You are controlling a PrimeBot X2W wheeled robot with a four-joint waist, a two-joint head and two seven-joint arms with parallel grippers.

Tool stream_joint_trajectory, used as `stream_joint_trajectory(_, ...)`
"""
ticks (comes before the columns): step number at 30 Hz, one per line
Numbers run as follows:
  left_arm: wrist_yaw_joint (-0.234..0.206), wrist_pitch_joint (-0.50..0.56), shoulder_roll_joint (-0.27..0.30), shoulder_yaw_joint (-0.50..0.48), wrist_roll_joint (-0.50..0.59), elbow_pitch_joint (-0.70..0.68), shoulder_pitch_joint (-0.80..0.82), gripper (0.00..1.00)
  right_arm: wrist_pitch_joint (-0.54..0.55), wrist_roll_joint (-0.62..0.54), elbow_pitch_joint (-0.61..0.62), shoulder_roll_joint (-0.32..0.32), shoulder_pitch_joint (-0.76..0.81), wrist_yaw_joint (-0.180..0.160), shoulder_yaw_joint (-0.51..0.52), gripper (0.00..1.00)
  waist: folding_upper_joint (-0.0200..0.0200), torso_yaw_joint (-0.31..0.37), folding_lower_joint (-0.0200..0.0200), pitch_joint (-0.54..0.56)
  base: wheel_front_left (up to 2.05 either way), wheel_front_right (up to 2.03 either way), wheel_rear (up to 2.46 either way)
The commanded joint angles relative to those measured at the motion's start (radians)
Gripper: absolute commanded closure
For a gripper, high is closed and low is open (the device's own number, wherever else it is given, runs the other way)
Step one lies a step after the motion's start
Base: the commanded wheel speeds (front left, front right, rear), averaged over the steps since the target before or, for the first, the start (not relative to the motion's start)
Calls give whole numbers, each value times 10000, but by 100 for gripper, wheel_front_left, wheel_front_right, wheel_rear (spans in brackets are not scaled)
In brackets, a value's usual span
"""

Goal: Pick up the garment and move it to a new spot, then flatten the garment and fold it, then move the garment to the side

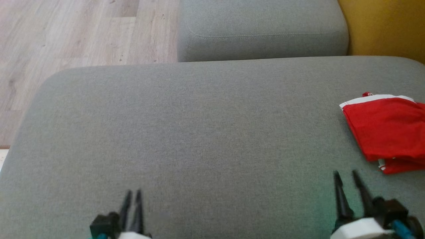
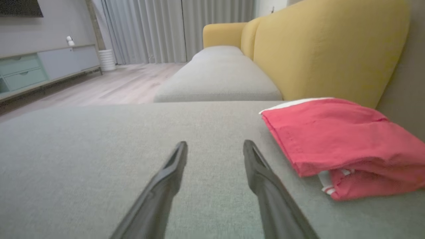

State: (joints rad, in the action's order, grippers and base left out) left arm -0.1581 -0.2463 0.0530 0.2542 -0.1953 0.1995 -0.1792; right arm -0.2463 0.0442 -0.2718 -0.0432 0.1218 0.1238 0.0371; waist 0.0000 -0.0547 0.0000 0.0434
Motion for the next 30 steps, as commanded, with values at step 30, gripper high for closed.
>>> stream_joint_trajectory(30,628,585,176,-551,-3295,447,481,100,789,3412,-290,-12,-342,15,169,100,0,119,0,-102,0,0,0)
